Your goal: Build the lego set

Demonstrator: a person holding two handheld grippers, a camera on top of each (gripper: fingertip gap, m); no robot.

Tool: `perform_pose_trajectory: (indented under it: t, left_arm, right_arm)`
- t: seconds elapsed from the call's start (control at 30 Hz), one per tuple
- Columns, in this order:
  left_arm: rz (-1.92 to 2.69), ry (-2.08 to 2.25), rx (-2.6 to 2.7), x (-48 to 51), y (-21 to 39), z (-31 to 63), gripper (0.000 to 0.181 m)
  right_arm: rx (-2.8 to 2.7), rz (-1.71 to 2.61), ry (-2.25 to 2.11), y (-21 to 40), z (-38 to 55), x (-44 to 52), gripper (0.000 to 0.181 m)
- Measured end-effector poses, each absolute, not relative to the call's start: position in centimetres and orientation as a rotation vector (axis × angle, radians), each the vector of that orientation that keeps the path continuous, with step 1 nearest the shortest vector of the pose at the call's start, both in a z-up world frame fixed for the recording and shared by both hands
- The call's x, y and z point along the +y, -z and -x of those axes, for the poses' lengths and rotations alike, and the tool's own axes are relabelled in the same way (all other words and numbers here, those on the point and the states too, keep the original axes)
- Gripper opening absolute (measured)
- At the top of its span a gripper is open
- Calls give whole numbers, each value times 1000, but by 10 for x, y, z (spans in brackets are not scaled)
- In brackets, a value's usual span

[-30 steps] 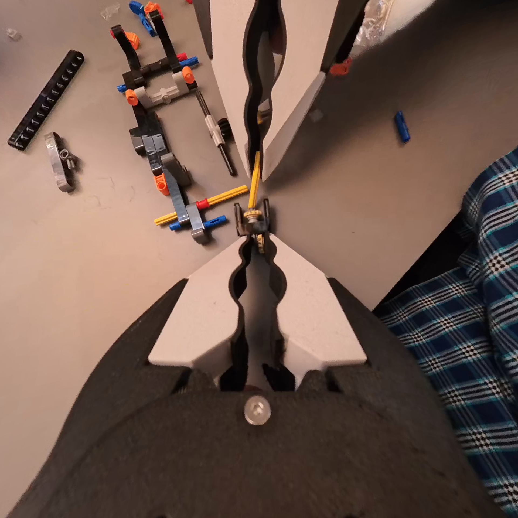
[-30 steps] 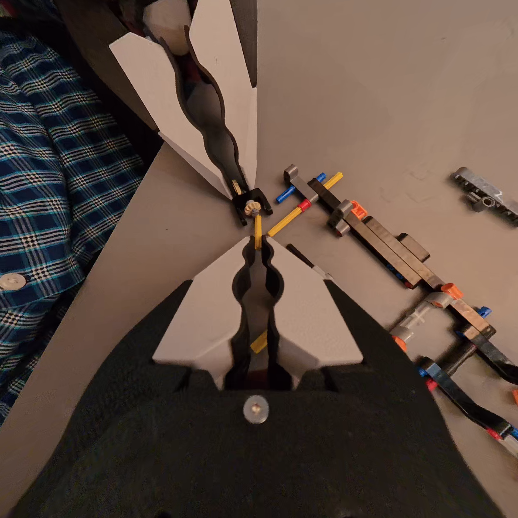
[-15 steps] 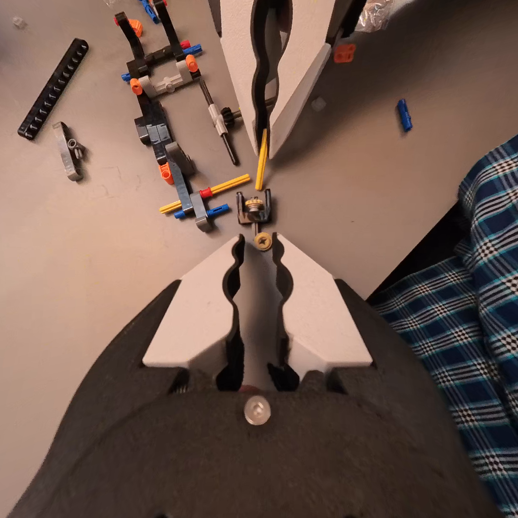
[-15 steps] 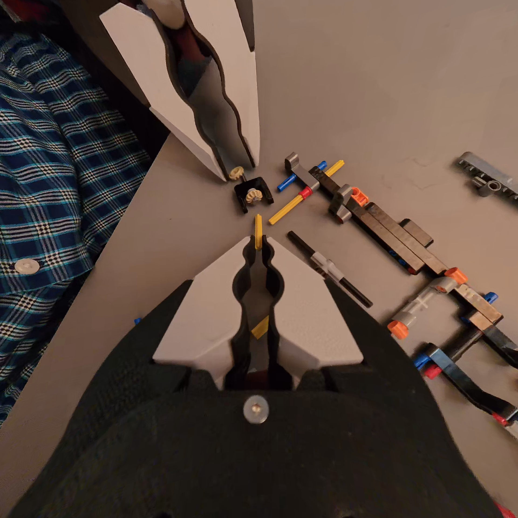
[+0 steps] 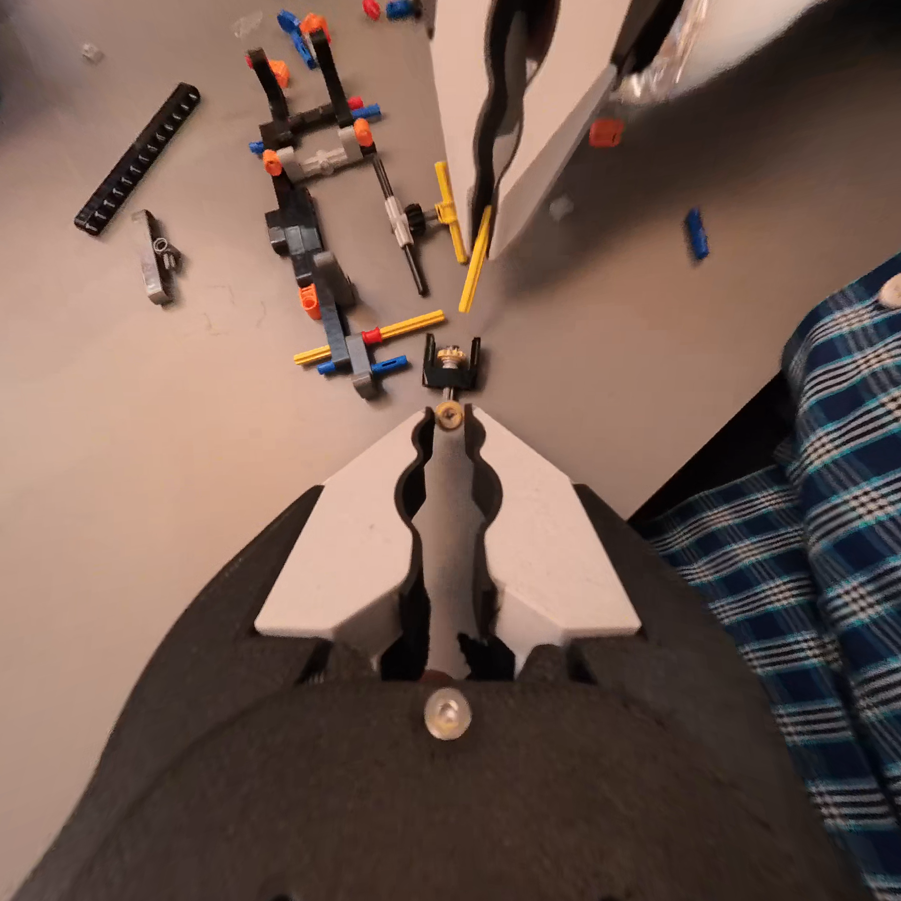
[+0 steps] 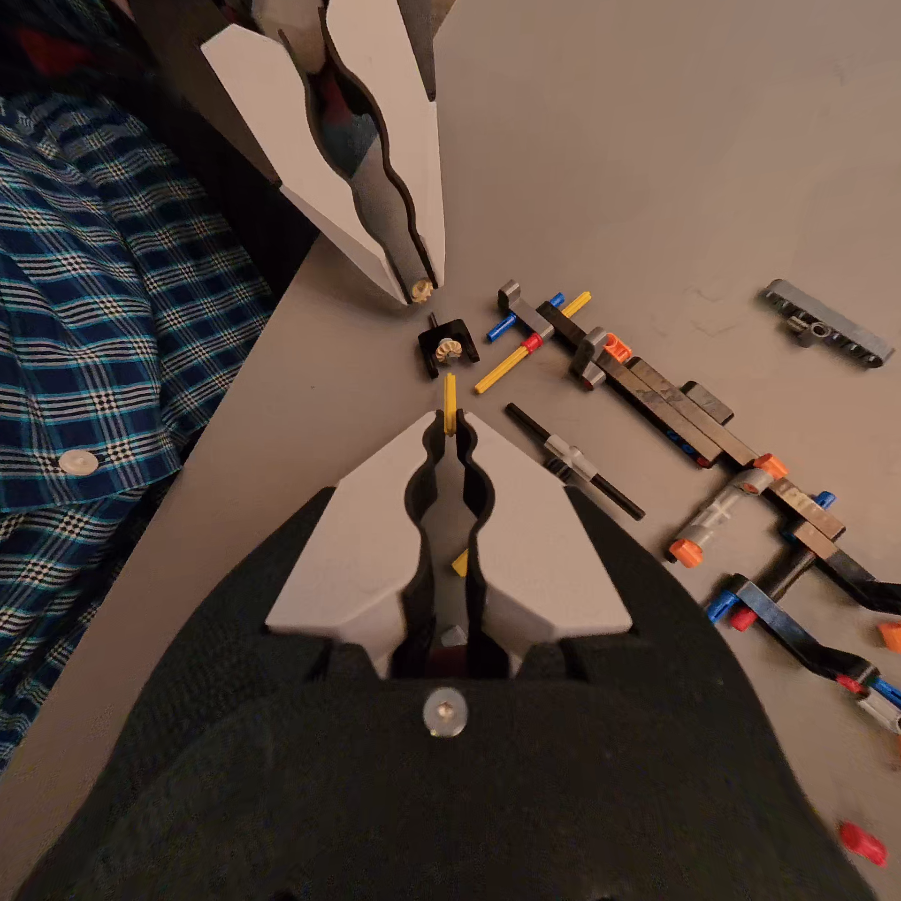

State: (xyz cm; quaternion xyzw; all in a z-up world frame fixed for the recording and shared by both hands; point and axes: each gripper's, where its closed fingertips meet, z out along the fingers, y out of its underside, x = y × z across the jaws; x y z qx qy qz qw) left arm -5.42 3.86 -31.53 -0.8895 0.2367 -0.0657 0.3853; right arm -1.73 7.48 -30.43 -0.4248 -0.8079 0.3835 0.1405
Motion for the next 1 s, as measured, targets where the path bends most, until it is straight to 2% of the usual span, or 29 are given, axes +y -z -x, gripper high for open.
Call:
perform_pose_trajectory:
  t: [0.33, 0.47, 0.77, 0.87, 1.0]
  left_arm:
    - [2079, 663, 355, 51, 271, 38, 9]
    - [1909, 990, 199, 57, 243, 31, 9]
    - [1452, 1410, -35, 68, 192, 28, 8]
    - [1386, 1453, -69, 70, 189, 28, 9]
    - [1524, 1344, -25, 70, 203, 31, 9]
  right_arm:
    - [-2158, 1196, -1208, 273, 17, 72, 2]
    - [-2065, 1135, -1280, 254, 18, 66, 2]
    - [-1799, 1084, -1455, 206, 21, 70, 2]
    - [-1775, 1083, -1488, 199, 19, 72, 2]
    - [-1821, 1127, -1427, 210, 12, 80, 2]
